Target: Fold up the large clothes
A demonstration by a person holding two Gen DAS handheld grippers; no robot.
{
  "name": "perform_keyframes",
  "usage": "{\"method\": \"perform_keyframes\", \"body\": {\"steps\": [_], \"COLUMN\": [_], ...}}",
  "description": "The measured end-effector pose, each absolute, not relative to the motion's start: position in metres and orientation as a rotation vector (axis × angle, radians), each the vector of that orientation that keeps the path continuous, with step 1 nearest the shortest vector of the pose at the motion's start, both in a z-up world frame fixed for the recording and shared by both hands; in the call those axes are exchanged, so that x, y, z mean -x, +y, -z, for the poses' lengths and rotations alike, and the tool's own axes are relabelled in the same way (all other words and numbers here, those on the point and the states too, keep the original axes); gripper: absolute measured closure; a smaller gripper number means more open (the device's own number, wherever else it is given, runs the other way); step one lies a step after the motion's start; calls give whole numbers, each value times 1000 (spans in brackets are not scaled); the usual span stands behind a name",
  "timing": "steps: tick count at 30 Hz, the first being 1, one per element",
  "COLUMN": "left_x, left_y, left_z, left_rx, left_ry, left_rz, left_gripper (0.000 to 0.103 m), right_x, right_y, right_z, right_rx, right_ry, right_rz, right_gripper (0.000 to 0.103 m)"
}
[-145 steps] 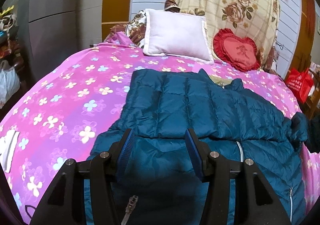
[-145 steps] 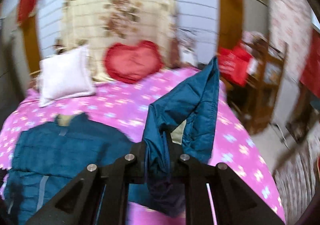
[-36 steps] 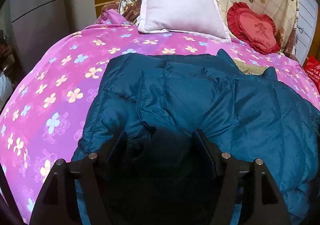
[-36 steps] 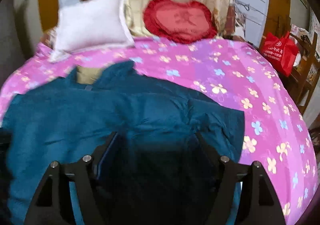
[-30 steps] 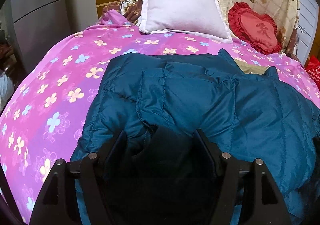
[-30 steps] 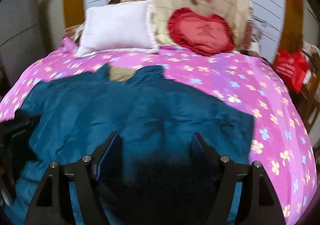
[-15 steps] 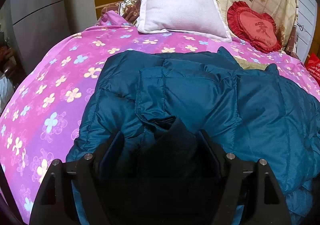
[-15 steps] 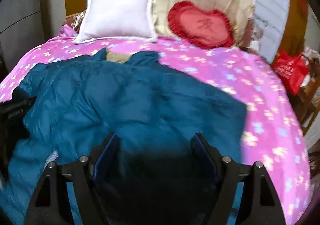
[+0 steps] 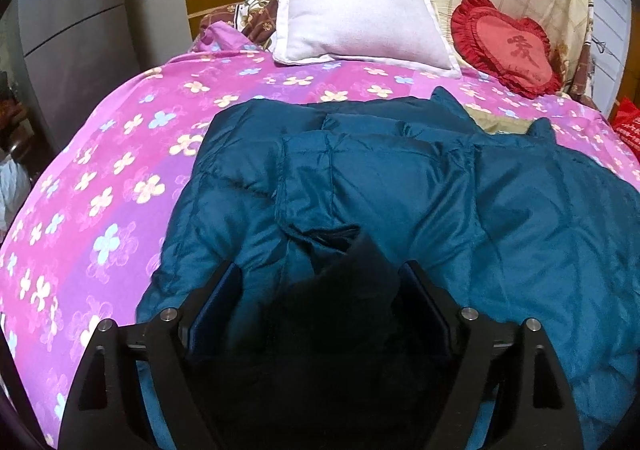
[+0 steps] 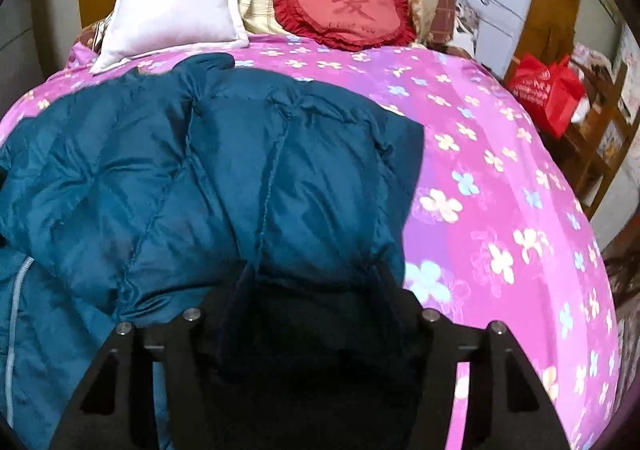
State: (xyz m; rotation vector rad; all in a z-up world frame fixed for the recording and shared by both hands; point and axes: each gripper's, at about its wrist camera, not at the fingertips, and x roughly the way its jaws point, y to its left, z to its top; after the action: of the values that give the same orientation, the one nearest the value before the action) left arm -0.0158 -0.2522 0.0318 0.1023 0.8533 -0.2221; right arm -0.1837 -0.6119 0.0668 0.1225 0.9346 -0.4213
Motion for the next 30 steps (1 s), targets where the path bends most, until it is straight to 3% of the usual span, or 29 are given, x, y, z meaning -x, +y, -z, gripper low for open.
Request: {"method": "perform_keyframes", "body": {"steps": [4, 18, 30], "left_x": [28, 71, 131], "left_y": [-240, -217, -184], "left_z": [-43, -65, -73], "left_rx": [-74, -59, -118], "left_ry": [858, 829, 838], "left_rz": [221, 263, 258], "left_gripper": [39, 40, 40], "right_x": [205, 197, 251], "right_y": [-604, -547, -528], "right_z": [-84, -103, -108], "right_rx": [-154, -143, -179], "right_ry": [890, 863, 912], "right_rz": [409, 280, 250], "right_gripper": [30, 30, 21]}}
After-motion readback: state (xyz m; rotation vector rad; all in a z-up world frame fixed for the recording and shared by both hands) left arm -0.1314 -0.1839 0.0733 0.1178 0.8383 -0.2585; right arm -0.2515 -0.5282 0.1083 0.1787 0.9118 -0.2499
